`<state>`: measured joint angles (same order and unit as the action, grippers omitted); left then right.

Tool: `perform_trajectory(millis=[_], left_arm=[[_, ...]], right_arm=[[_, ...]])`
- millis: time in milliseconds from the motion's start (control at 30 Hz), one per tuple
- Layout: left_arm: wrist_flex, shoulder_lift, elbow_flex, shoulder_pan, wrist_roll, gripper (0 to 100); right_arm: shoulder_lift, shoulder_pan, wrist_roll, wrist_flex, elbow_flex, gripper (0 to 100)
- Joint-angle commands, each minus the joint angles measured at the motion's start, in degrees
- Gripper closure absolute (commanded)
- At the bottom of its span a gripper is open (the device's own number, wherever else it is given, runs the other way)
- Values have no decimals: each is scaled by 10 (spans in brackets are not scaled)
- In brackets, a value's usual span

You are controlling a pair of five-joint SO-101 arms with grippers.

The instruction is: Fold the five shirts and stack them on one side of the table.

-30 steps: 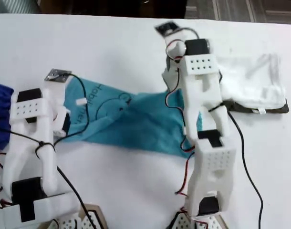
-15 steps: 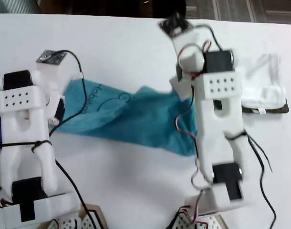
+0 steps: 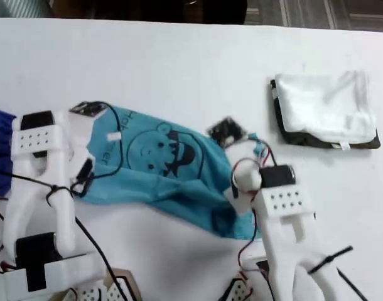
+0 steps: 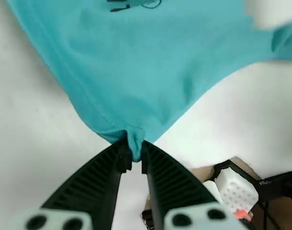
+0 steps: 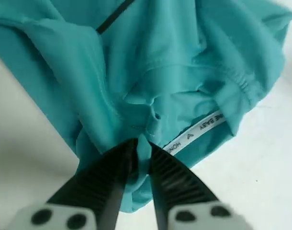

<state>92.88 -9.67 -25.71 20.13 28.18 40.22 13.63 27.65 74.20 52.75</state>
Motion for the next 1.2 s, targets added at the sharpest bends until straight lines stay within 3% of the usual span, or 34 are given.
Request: perform_trajectory(millis=[0,133,300,467,867,1167], left_arm=[[-21,-4,-7,-2,4,972],[-20,-4,-5,-2,4,972],[-20,-4,-7,-2,2,972],[-19,-4,-7,-2,0,972],[-19,-4,-7,-2,-1,972],[-20,-4,-7,-2,-1,972]], right_arm=[[53,0,4,4,20,878],[87,-1,4,44,-4,696],[123,-13,-1,85,-105,713],[104,-62,-2,46,-180,718],[-216,-94,-23,-98,-196,716],[-370,-95,-25,-105,-296,715]])
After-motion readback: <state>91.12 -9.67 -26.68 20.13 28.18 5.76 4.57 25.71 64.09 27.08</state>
